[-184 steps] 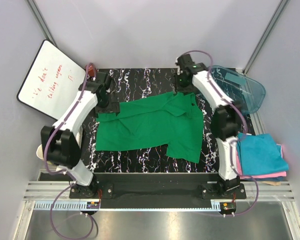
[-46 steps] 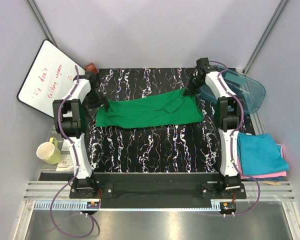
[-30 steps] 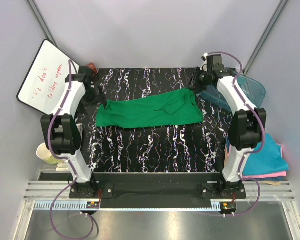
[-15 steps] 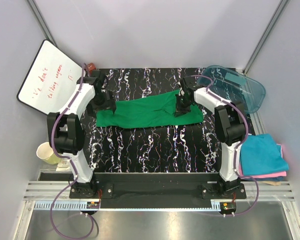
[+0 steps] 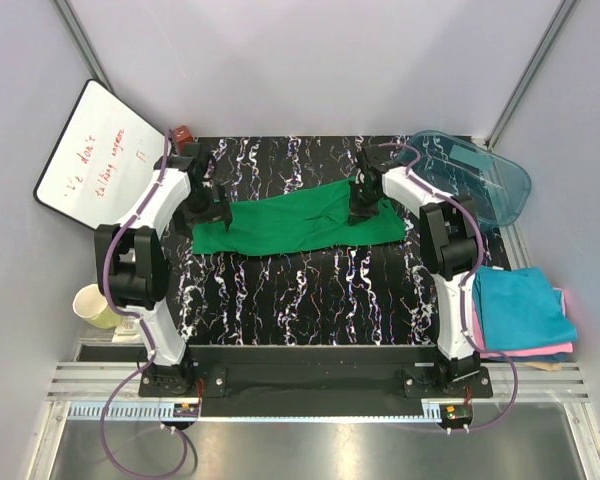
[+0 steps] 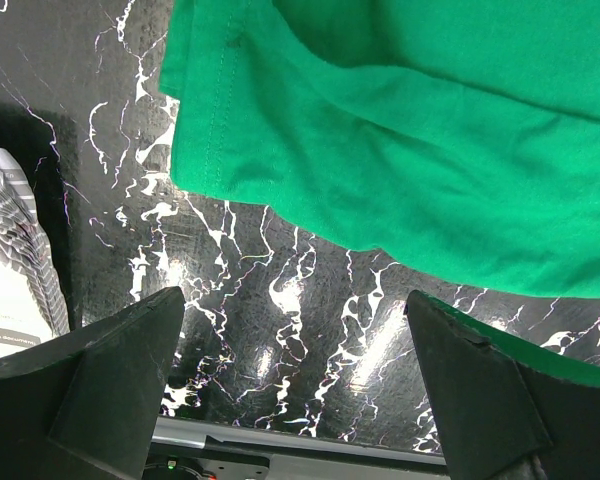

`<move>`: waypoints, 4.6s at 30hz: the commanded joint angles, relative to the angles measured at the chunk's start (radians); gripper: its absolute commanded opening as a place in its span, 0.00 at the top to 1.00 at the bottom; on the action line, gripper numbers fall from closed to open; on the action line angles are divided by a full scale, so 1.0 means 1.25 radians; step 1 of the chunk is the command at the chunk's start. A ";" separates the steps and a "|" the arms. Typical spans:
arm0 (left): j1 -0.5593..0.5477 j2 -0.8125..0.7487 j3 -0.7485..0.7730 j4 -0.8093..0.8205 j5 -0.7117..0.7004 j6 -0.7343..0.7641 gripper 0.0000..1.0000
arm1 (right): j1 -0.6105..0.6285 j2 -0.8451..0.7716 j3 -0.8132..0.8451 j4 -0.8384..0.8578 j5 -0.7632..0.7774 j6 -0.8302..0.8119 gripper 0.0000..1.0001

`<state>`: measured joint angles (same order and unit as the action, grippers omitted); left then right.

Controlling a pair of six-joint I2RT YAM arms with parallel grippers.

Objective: Fold and stack the t-shirts
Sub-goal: Rotate the tshirt 90 degrees

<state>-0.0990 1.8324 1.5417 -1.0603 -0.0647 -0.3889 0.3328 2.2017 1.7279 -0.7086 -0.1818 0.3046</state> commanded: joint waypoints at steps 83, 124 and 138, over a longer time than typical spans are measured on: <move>-0.351 0.209 0.081 -0.124 0.194 -0.041 1.00 | -0.009 0.462 0.808 -0.115 0.074 -0.011 1.00; -0.228 0.137 0.017 -0.067 0.008 0.025 1.00 | 0.108 -0.030 0.034 -0.137 -0.228 0.058 1.00; -0.206 0.094 -0.010 -0.065 -0.012 0.008 1.00 | 0.200 0.019 0.024 -0.200 -0.289 0.035 1.00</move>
<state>-0.3653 2.0113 1.5436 -1.1522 -0.0681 -0.3706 0.5190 2.2272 1.7409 -0.9207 -0.4915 0.3614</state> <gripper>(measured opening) 0.005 0.009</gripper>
